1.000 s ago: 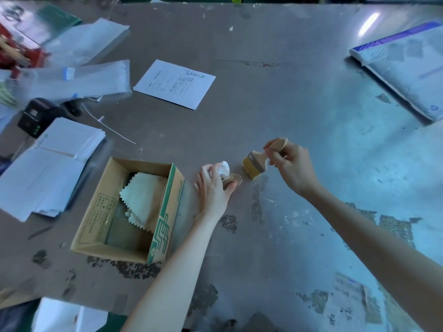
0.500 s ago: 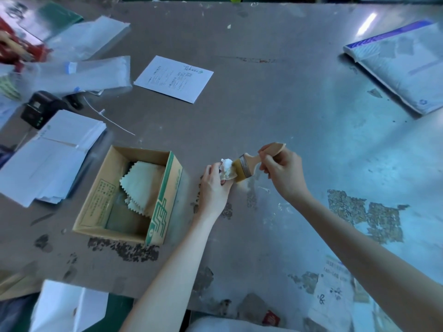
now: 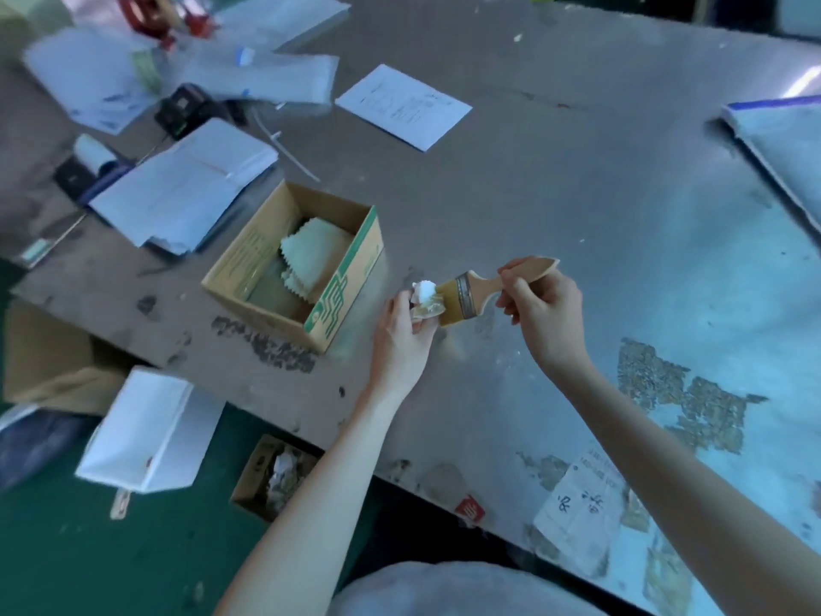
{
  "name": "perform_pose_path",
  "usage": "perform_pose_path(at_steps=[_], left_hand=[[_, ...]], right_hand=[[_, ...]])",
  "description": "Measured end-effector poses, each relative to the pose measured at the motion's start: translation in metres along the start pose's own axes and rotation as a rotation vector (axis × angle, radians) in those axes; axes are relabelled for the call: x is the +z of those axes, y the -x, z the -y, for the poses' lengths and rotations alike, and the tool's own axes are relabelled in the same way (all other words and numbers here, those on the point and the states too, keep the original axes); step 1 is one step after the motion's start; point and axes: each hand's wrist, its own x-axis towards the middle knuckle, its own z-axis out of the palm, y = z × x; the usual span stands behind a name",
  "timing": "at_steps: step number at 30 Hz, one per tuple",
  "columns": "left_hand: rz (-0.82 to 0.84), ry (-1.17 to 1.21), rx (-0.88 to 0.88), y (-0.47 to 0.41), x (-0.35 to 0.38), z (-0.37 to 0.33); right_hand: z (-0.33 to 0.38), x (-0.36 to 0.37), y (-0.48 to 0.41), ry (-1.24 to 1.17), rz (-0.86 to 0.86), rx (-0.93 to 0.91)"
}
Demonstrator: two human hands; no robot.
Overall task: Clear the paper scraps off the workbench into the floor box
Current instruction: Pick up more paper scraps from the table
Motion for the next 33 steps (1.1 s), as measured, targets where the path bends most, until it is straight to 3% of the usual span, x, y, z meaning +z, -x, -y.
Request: perform_pose_path(at_steps=[18,33], left_hand=[[-0.290,0.177,-0.255,0.135,-0.080,0.056],[-0.459,0.260,-0.482,0.221,-0.176,0.176]], right_hand=[[0.012,0.090,0.111,0.035,0.407,-0.090],[-0.003,0.235,0.222,0.145,0.682,-0.071]])
